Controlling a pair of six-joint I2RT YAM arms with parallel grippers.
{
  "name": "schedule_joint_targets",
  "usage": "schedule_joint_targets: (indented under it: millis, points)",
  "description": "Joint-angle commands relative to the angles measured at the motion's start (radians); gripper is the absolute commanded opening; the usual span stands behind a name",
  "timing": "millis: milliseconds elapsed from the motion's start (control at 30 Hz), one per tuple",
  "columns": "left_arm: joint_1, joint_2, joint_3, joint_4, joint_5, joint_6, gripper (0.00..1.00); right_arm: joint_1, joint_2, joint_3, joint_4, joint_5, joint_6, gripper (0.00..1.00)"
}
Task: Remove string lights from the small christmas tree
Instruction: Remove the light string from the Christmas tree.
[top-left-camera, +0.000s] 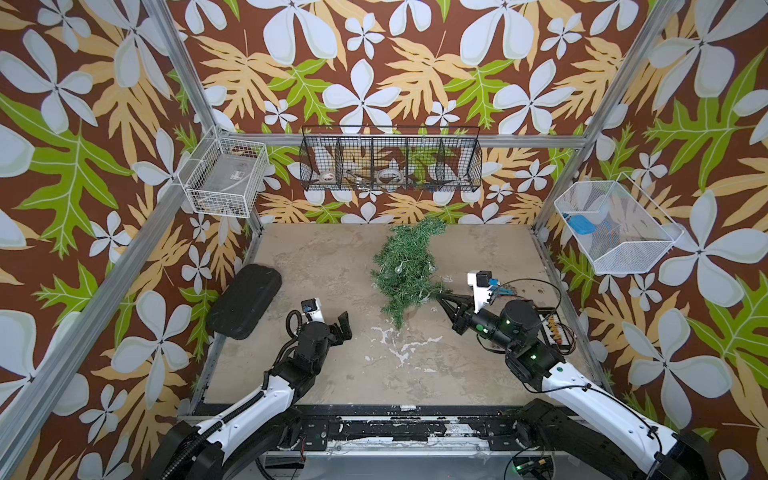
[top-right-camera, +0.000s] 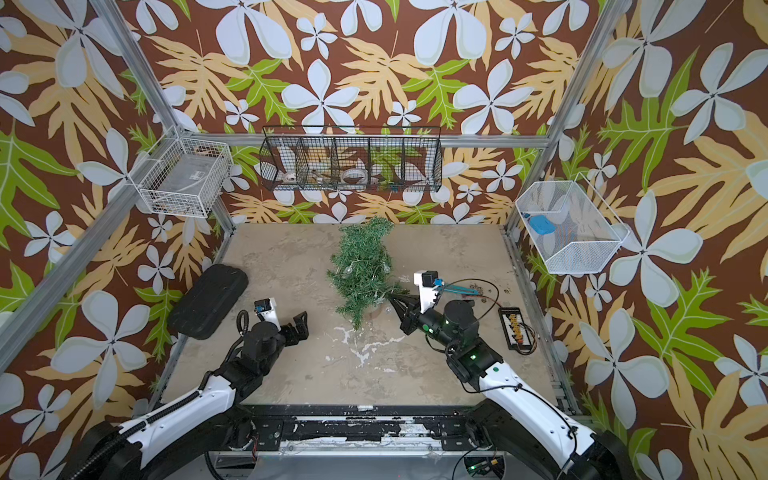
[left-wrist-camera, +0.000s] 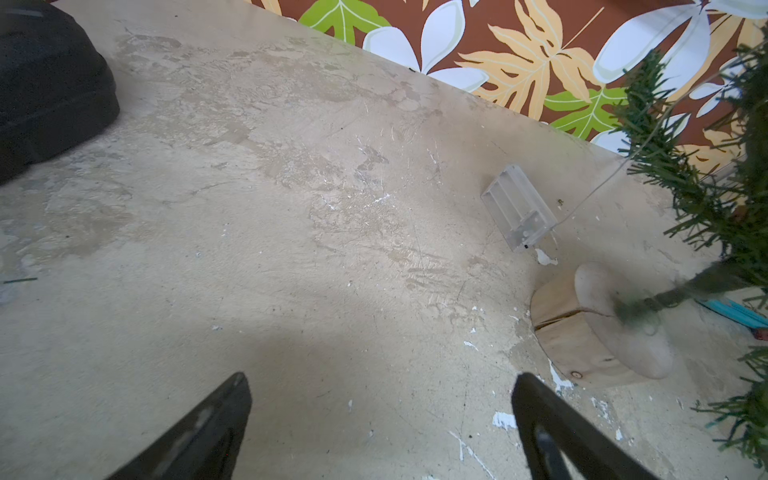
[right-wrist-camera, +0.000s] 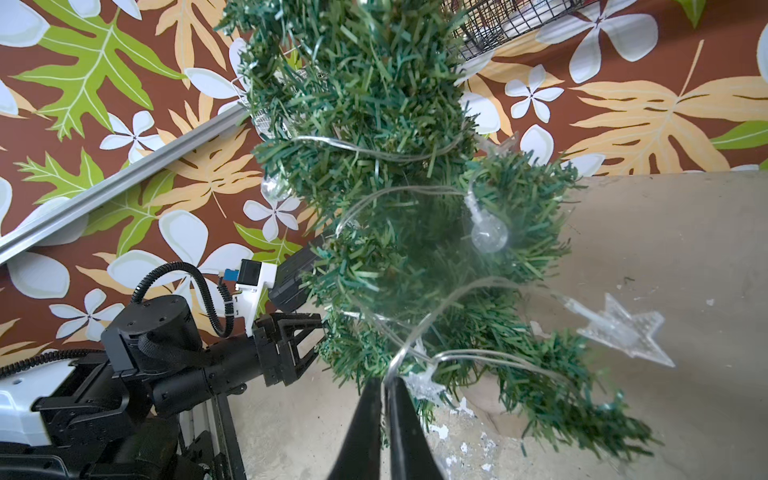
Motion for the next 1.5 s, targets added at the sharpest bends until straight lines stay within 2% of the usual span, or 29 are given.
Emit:
schedule_joint_targets:
  millis: [0,133,367,633,900,1233,1467]
  points:
    - [0.000,0.002,0.001,0.008,-0.011,-0.004,1.00,0.002,-0.014,-0.009,0.064,0.005,0.045,0.12]
    - [0.000,0.000,0.002,0.006,-0.012,-0.004,1.00,0.000,-0.034,-0.027,0.099,0.002,0.080,0.20]
    - [0.000,0.000,0.001,0.003,-0.013,-0.005,1.00,0.000,-0.016,-0.050,0.164,-0.022,0.132,0.26]
    - [0.000,0.000,0.002,0.002,-0.015,-0.006,1.00,0.000,-0.052,-0.076,0.217,-0.019,0.158,0.40]
    - [0.001,0.010,0.007,0.003,-0.011,-0.006,1.00,0.000,-0.008,-0.081,0.192,-0.003,0.112,0.40]
    - [0.000,0.008,0.006,0.002,-0.014,-0.006,1.00,0.008,0.090,-0.015,0.169,0.025,0.025,0.40]
    - [0.000,0.005,0.006,0.000,-0.015,-0.006,1.00,0.041,0.138,0.031,0.126,0.087,-0.058,0.41]
